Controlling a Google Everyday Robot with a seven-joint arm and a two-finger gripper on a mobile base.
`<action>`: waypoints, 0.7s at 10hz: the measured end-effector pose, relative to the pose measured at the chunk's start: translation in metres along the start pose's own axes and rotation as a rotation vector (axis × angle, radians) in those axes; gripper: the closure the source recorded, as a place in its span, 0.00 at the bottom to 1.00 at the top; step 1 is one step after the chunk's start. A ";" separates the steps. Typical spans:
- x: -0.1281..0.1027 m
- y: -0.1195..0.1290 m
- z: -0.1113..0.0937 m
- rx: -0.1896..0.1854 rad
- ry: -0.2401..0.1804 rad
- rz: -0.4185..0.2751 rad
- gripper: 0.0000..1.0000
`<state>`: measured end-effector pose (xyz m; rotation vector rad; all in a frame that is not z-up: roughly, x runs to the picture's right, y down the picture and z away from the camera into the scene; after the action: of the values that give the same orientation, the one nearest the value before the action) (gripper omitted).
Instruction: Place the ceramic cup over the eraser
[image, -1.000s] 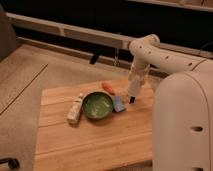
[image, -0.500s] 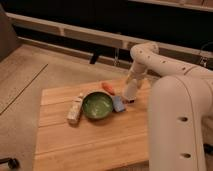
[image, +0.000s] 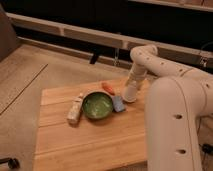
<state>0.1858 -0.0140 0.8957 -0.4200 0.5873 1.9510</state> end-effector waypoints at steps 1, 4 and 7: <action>0.000 0.000 0.000 0.000 0.000 0.000 0.85; 0.000 0.000 0.000 0.000 0.000 0.000 0.54; 0.000 0.000 0.000 0.000 0.000 0.000 0.25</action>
<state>0.1861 -0.0138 0.8957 -0.4194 0.5877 1.9509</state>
